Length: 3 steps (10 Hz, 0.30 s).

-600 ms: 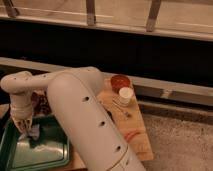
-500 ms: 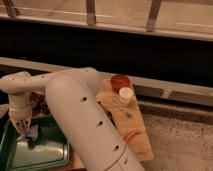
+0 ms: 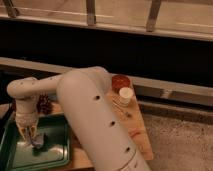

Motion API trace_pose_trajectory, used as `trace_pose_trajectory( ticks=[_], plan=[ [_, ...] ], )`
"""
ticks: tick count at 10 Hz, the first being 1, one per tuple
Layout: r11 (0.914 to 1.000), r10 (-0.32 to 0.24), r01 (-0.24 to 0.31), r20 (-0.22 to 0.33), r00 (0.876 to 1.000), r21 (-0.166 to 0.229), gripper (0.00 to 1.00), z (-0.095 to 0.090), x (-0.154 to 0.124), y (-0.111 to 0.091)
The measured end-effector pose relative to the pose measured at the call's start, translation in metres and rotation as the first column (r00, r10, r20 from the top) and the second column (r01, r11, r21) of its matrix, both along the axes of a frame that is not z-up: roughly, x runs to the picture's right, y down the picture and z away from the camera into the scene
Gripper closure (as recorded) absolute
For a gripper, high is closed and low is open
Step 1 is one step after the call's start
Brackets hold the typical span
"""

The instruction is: Wipe tray with towel

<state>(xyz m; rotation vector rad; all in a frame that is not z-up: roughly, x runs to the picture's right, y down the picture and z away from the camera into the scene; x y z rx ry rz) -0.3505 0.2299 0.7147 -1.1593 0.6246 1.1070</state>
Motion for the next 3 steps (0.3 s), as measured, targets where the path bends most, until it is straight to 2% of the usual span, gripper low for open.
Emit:
trace_pose_trajectory(
  ticks=[3],
  plan=[
    [0.9997, 0.024, -0.023, -0.042, 0.999, 0.012, 1.0, -0.009, 0.065, 0.002]
  ],
)
